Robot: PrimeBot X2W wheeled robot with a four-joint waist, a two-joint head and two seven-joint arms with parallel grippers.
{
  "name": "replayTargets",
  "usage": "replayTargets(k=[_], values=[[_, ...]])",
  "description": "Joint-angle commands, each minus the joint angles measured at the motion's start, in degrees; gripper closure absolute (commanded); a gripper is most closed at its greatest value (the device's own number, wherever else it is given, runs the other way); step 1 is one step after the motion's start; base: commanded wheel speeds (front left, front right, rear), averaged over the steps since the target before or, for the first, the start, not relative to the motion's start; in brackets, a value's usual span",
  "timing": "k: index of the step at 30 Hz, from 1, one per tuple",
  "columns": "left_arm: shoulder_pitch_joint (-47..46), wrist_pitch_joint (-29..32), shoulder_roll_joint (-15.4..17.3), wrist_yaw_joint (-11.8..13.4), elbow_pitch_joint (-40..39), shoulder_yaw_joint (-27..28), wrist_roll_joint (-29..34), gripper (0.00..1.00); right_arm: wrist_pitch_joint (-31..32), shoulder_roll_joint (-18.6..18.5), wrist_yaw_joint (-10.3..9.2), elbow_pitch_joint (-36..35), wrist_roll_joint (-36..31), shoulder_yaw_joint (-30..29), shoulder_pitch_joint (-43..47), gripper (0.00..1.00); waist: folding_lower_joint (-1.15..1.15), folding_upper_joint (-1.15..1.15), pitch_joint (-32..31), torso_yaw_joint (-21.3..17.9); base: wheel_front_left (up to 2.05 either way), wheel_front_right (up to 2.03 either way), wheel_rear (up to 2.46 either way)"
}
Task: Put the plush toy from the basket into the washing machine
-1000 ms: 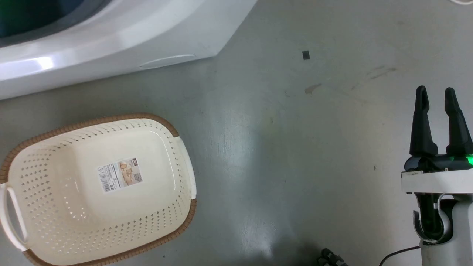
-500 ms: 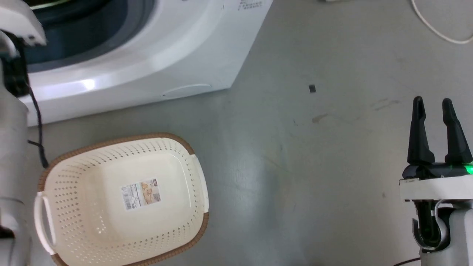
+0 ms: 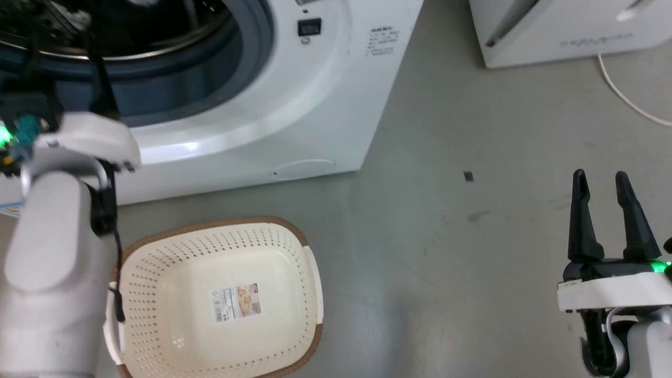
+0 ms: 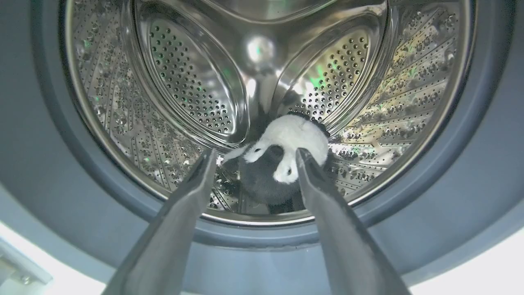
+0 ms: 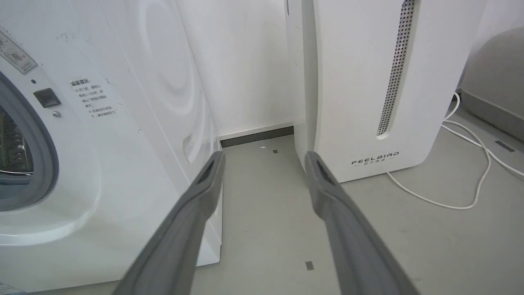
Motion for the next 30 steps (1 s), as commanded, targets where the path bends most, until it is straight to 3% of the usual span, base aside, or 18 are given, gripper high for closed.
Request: replayTargets(k=[1, 17, 30], values=[[1.7, -0.3, -0.4, 0.2, -0.8, 0.4, 0.4, 0.0, -0.3, -0.1, -0.04, -0.1, -0.4, 0.1, 0.7, 0.0, 0.01, 0.0, -1.8, 1.3, 0.0, 0.0, 0.0], [24.8, -0.3, -7.0, -2.3, -17.2, 4.1, 4.2, 0.0, -0.3, -0.1, -0.04, -2.5, -3.6, 0.4, 7.3, 0.0, 0.01, 0.0, -13.5, 6.0, 0.0, 0.0, 0.0], [37.3, -0.3, -12.3, -4.3, -23.0, 4.9, 6.1, 0.0, -0.3, -0.1, -0.04, -4.9, -6.0, 1.4, 11.7, 0.0, 0.01, 0.0, -20.0, 9.5, 0.0, 0.0, 0.0]])
